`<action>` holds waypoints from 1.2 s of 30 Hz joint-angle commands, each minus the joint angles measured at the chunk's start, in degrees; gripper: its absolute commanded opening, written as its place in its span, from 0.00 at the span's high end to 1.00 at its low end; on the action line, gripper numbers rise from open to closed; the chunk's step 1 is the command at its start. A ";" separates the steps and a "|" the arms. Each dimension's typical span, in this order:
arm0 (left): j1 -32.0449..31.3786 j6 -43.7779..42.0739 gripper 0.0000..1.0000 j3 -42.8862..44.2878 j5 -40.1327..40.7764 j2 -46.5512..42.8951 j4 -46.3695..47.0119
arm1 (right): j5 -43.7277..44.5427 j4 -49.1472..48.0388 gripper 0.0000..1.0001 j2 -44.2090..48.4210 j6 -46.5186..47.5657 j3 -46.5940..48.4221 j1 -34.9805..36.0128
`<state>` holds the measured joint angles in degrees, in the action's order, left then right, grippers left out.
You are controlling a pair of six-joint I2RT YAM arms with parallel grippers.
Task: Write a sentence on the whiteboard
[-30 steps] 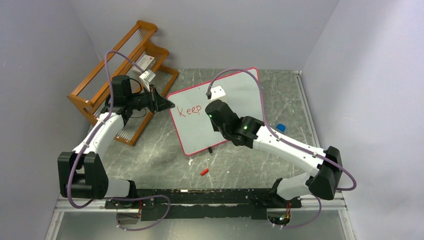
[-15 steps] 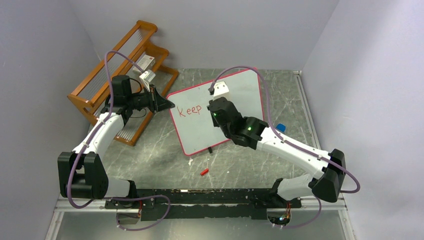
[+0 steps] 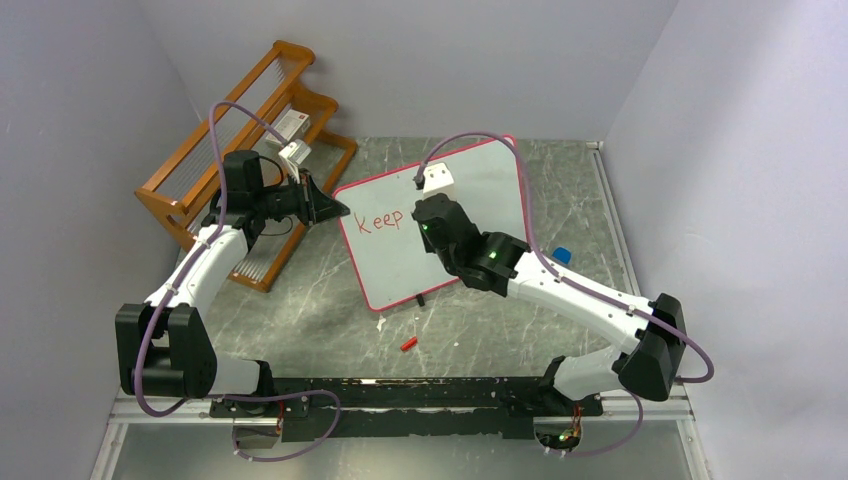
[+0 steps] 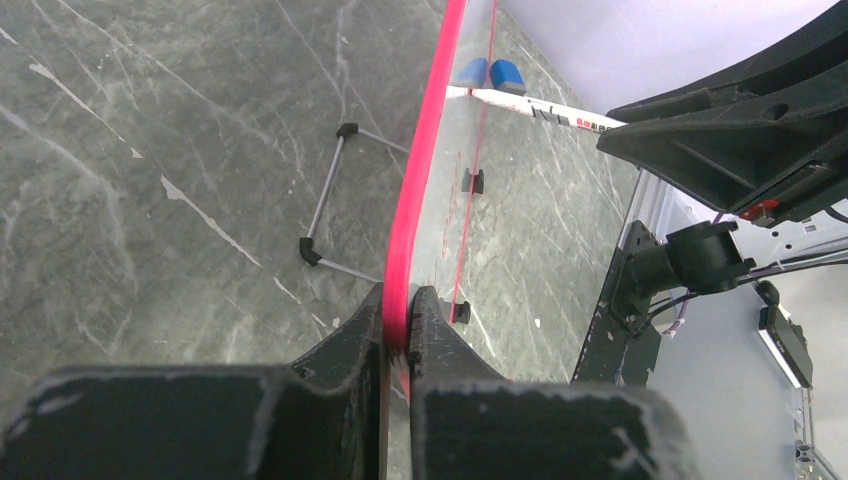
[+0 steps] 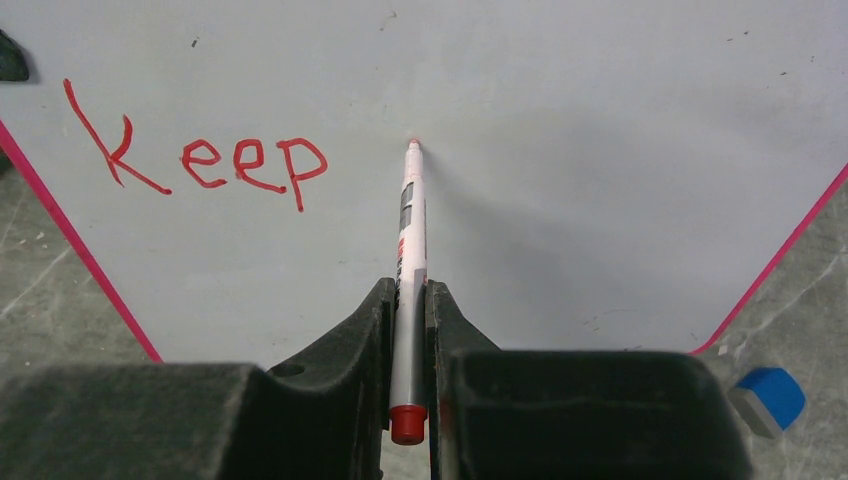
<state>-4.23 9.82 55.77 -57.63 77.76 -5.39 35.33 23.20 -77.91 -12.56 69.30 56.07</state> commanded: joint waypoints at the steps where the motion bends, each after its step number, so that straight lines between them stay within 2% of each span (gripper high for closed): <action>1: -1.48 -6.31 0.95 -0.75 4.88 1.96 -3.29 | 0.95 -2.23 1.00 -0.41 0.69 0.23 -0.75; 16: -1.53 -6.31 0.95 -0.66 5.06 1.96 -3.35 | 3.43 -0.99 1.00 -0.19 -0.14 0.01 -1.24; 36: -1.48 -6.27 0.95 -0.68 5.16 2.04 -3.40 | -0.92 2.66 1.00 -0.10 -3.09 -1.25 -1.28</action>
<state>-4.23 9.82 55.77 -57.58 77.80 -5.39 36.36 25.04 -77.91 -14.41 68.97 55.29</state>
